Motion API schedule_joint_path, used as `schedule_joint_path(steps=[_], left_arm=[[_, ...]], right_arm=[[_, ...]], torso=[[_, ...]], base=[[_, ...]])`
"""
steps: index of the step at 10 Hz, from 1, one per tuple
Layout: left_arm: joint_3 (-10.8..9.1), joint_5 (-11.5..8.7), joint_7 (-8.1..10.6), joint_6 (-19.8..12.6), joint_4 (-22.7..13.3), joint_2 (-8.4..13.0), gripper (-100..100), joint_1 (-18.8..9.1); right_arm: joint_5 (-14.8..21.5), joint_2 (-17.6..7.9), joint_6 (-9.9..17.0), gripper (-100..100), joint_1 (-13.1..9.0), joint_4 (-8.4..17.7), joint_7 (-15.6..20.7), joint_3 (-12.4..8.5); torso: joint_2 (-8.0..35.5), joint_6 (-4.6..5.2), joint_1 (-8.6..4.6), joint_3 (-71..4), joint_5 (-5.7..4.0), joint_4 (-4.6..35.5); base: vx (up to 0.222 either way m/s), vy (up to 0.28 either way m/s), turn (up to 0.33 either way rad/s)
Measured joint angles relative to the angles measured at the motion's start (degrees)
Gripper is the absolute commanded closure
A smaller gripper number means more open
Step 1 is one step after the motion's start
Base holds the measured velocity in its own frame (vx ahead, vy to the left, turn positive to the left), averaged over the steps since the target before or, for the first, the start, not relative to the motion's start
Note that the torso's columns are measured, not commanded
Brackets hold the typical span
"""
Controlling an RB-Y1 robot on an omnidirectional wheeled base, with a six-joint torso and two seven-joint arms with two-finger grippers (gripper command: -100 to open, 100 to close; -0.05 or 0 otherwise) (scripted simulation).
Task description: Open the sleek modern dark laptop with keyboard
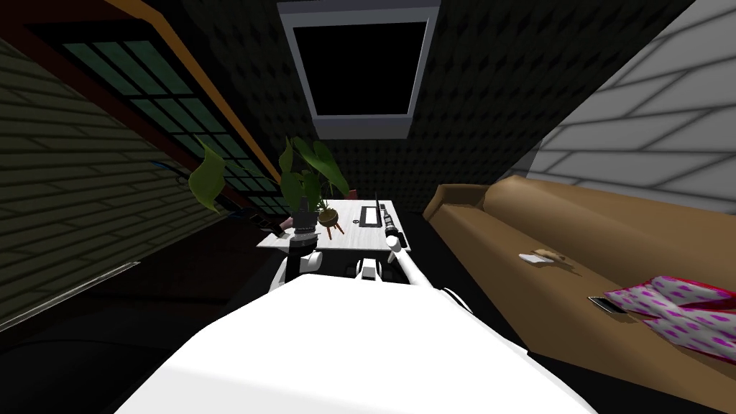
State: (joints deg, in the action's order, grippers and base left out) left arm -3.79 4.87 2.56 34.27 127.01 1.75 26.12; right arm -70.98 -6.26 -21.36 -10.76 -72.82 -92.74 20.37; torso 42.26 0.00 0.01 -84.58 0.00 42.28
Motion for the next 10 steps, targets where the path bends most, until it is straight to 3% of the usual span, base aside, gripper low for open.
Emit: schedule_joint_path(steps=[10], left_arm=[[0.00, 0.0, 0.00, 0.0, 0.0, 0.0, 0, 0.0]], right_arm=[[-11.3, -0.1, -1.6, -100, 0.3, -3.2, -11.5, 0.4]], torso=[[0.0, 0.00, -0.01, 0.0, 0.00, 0.0]], base=[[0.002, 0.015, 0.036]])
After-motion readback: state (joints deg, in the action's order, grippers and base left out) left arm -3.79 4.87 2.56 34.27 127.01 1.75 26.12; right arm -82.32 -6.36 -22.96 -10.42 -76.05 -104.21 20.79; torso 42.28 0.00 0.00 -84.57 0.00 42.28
